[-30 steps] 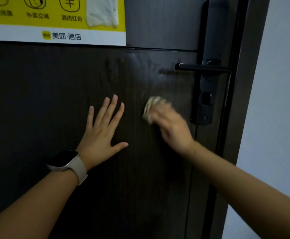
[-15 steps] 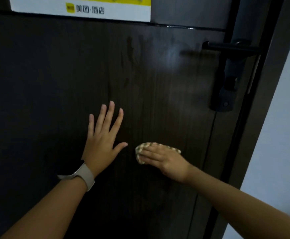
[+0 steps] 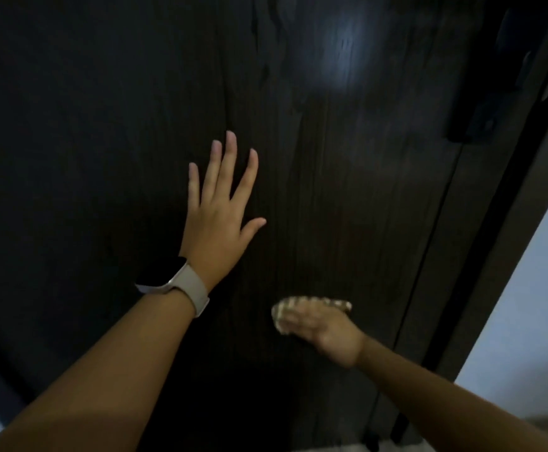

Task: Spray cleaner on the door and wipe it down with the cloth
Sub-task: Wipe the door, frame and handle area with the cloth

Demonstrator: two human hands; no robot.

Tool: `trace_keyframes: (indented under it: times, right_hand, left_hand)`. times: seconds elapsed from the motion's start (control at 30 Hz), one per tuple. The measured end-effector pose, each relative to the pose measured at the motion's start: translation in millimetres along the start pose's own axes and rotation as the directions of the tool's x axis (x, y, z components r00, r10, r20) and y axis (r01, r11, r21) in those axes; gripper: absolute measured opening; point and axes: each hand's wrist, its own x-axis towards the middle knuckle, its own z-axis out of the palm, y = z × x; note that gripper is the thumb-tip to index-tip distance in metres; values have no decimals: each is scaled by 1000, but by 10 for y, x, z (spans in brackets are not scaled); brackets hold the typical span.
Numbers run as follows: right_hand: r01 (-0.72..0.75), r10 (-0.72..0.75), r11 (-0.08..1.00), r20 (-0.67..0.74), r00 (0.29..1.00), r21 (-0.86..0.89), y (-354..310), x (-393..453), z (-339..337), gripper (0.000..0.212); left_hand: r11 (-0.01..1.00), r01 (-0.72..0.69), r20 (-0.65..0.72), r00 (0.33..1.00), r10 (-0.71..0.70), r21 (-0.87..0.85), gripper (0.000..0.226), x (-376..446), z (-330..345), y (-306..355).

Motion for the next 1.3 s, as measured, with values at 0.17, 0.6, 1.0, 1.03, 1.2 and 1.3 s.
trace_keyframes:
  times: [0.17, 0.6, 1.0, 1.03, 1.2, 1.3]
  right_hand:
    - [55, -59, 998, 229, 972, 23, 123, -201, -59, 42]
    - [75, -92, 990, -142, 986, -123, 155, 81, -211, 35]
    - [-22, -52, 986, -421, 905, -168, 50, 813, -734, 36]
    - [-71, -15, 985, -493, 870, -156, 1, 942, -718, 39]
    - [-51, -30, 987, -483, 875, -153, -300, 836, 8, 32]
    - [34, -46, 998, -236, 971, -57, -436, 481, 651, 35]
  left_hand:
    - [998, 56, 140, 988, -60, 32, 110, -657, 346, 39]
    - [984, 168, 133, 978, -159, -57, 125, -1070, 711, -60]
    - [942, 311, 123, 947, -296, -128, 111, -1616, 902, -242]
    - [932, 341, 117, 938, -327, -125, 109, -1676, 931, -258]
    - [933, 334, 130, 939, -318, -134, 104, -1790, 1055, -408]
    - [939, 313, 147, 945, -293, -142, 105, -1785, 1072, -449]
